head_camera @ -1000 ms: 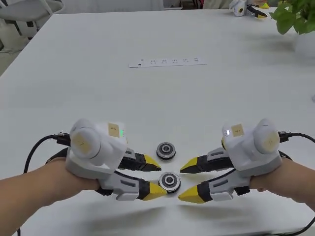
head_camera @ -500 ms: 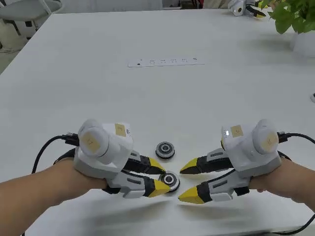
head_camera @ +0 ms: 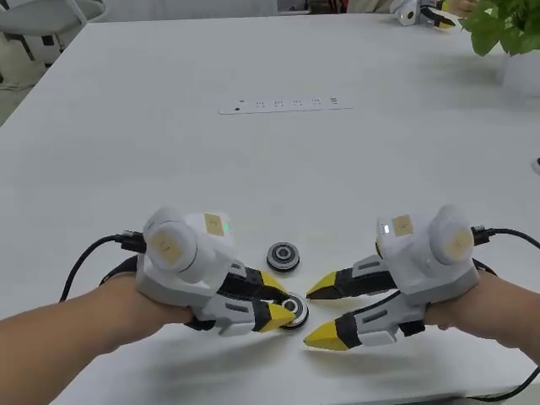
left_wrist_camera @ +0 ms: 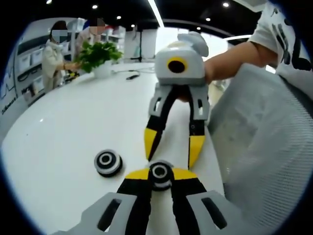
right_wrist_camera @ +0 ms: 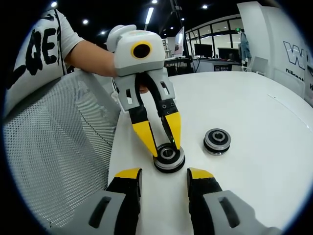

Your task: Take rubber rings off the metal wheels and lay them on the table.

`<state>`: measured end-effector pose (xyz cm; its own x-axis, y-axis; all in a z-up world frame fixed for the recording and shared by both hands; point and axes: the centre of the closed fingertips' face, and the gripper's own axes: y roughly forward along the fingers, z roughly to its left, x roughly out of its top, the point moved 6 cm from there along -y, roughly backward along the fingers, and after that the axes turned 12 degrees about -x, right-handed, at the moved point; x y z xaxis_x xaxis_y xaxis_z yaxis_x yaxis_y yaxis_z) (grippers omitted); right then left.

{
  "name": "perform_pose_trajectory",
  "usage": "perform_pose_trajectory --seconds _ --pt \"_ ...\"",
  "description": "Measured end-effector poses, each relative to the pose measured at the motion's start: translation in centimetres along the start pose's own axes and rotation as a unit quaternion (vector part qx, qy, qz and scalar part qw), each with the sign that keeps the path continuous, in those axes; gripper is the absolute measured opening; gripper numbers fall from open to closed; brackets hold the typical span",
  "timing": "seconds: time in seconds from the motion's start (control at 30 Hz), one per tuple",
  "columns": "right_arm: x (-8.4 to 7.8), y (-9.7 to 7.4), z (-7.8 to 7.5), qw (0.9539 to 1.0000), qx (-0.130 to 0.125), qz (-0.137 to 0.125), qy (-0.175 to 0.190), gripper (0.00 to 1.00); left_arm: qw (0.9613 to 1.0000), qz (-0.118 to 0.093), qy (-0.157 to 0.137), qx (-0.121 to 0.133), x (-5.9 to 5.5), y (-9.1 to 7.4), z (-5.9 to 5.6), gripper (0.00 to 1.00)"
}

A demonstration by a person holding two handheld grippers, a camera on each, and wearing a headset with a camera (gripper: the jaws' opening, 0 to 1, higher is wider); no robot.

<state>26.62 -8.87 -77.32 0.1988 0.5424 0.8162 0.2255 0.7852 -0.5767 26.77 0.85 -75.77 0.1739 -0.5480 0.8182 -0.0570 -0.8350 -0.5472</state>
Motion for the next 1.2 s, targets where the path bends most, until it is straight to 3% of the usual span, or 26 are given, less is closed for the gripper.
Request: perform_pose_trajectory --seconds 0.37,0.93,1.2 --pt "0.32 0.17 -0.49 0.9997 -0.015 -0.015 0.014 0.33 0.9995 0.003 0.029 0.014 -0.13 0.00 -0.21 0.14" --pt "0.39 0.61 -0.41 0.9983 -0.021 -0.026 0.047 0.26 0.9993 -0.005 0.029 0.025 -0.32 -0.07 -0.12 0.13" --pt "0.08 0.66 -0.32 0.9985 -0.021 -0.021 0.046 0.23 0.9992 -0.006 0.028 0.028 -0.37 -0.05 -0.15 0.13"
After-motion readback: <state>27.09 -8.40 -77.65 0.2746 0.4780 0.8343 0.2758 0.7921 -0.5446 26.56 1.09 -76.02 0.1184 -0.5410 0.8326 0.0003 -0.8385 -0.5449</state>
